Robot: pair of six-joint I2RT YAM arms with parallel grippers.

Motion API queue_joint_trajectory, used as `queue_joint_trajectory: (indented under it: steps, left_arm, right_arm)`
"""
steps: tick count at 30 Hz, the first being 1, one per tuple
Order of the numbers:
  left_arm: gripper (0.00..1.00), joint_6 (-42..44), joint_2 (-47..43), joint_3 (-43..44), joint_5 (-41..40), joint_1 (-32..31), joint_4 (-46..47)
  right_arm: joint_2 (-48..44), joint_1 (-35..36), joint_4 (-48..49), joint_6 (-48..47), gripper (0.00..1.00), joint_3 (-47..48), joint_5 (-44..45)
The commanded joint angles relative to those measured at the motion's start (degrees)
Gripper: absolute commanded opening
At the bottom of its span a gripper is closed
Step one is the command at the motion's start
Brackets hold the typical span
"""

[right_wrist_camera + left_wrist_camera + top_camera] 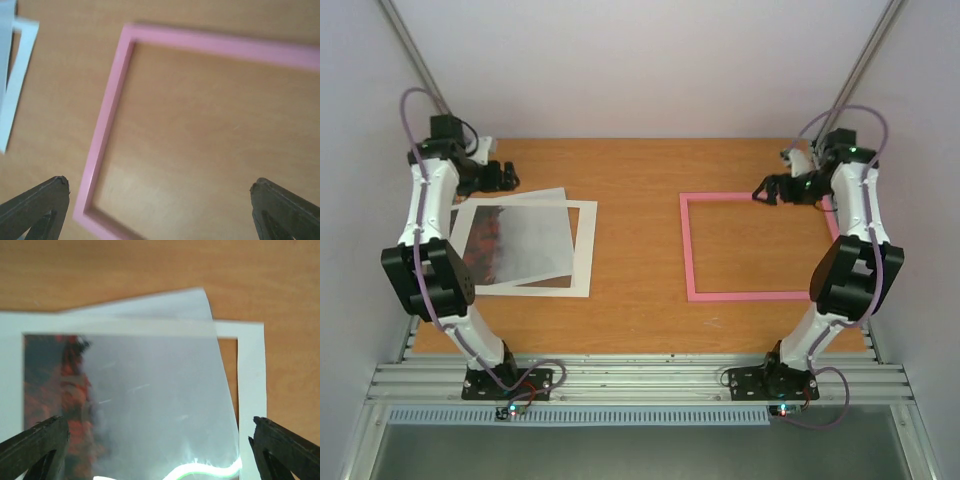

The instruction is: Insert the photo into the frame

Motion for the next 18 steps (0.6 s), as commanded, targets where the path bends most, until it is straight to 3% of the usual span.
queue_joint_trajectory:
  steps: [1, 9, 18]
  left_arm:
    - [0.99, -3.60, -7.58, -12.13, -3.99, -3.37, 7.82]
    - [0.99, -4.33, -18.09, -30.09, -3.87, -8.35, 14.25]
    - [0.99, -4.74, -23.38, -36.71, -2.21, -10.15, 18.54]
  right_arm:
    - [-9.38, 5.44, 3.08, -8.89, 0.99, -13.82, 2.82]
    - [-20.93, 17.19, -1.06, -28.86, 0.99, -35.95, 4.36]
    - [-26.83, 26.80, 3.12, -45.30, 0.99, -50.32, 8.80]
